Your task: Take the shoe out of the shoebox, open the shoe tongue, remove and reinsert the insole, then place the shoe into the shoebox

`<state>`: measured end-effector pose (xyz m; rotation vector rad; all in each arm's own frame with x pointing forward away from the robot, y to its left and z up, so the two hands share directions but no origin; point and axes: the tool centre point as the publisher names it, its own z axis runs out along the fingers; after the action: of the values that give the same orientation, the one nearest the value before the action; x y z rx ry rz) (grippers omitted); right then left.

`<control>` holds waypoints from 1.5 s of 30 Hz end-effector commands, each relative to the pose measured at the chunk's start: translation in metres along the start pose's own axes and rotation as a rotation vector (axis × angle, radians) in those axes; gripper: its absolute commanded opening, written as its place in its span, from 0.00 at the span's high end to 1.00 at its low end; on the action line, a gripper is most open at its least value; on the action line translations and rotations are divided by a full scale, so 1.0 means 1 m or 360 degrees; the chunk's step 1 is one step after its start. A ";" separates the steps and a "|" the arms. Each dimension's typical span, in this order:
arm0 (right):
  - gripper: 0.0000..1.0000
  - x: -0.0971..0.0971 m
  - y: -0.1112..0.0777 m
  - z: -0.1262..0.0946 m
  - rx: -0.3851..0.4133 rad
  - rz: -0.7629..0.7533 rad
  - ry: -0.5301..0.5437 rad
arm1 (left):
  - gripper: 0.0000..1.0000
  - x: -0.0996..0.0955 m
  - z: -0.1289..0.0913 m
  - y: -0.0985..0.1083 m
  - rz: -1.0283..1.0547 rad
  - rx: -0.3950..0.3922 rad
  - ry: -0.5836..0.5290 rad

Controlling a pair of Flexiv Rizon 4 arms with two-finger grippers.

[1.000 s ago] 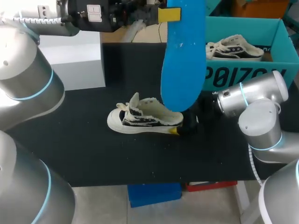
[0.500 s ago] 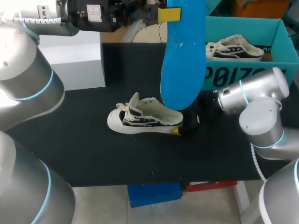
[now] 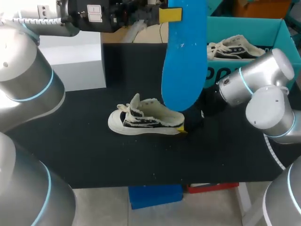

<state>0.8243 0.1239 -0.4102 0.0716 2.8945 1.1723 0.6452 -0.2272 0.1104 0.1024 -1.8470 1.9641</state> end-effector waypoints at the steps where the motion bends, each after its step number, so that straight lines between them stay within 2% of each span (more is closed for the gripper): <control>1: 0.00 -0.002 0.012 -0.013 0.0437 -0.0004 -0.0010 | 1.00 0.001 0.001 0.000 -0.0002 -0.0002 -0.0007; 13: 0.00 -0.005 0.023 -0.018 0.0832 -0.0027 0.0049 | 1.00 0.001 0.001 0.000 -0.0002 -0.0002 -0.0007; 24: 0.00 -0.007 0.028 -0.014 0.1075 -0.0007 0.0080 | 1.00 0.001 0.001 0.000 -0.0002 -0.0002 -0.0007; 45: 0.00 -0.001 0.030 0.011 0.1158 -0.0008 0.0023 | 1.00 0.001 0.001 0.000 -0.0002 -0.0002 -0.0007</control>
<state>0.8274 0.1470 -0.3949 0.0594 3.1487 0.1580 0.6449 -0.2270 0.1104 0.1028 -1.8467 1.9648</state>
